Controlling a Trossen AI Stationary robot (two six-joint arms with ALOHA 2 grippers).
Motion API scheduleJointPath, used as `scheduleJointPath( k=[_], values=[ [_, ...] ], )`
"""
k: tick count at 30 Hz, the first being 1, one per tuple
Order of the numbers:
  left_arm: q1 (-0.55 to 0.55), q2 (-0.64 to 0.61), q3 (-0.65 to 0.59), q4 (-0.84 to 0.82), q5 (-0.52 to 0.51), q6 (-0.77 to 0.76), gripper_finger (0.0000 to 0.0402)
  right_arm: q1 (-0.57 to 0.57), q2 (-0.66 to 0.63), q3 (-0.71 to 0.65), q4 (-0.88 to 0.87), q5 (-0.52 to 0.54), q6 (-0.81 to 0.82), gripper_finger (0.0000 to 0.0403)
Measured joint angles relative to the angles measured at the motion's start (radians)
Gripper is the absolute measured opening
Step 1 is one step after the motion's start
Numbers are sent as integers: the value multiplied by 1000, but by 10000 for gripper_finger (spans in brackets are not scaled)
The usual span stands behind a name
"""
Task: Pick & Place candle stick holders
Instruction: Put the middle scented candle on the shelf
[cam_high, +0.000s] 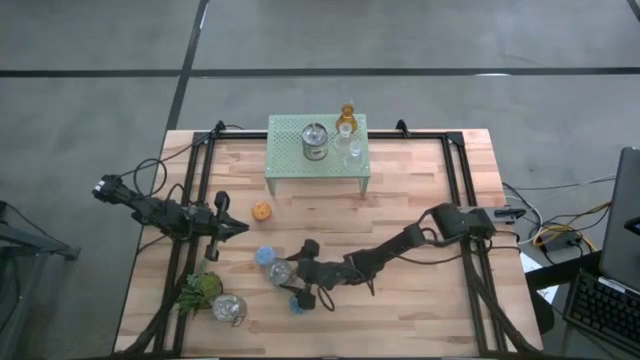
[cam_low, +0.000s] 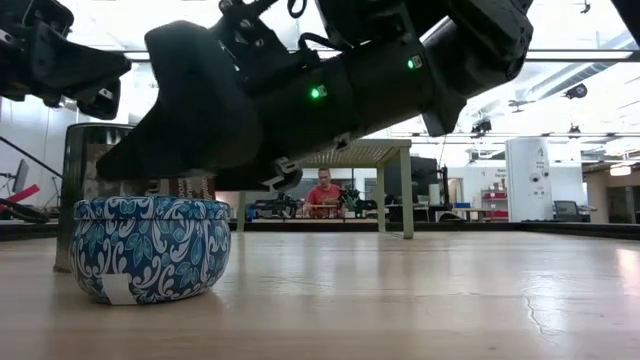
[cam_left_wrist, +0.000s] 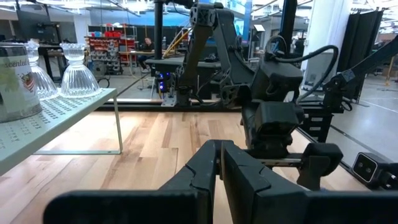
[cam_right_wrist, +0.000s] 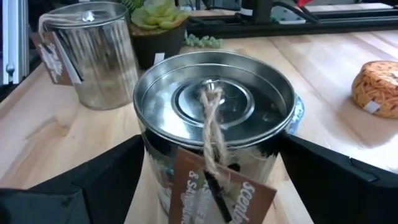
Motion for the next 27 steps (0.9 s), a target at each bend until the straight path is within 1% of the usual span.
scheduleJointPath(
  k=[7, 15, 20, 23, 27],
  values=[
    [0, 0, 0, 0, 0, 0, 30, 1, -26, -24, -49, -3, 18, 311],
    [0, 0, 0, 0, 0, 0, 30, 1, -93, -32, -206, -5, 22, 250],
    [0, 0, 0, 0, 0, 0, 30, 4, -136, -40, -206, -8, 0, 210],
    [0, 2, 0, 0, 0, 0, 30, 4, -142, -46, -223, -11, -1, 178],
    [0, 2, 0, 0, 0, 0, 30, -1, -146, -49, -245, -31, -8, 115]
  ],
)
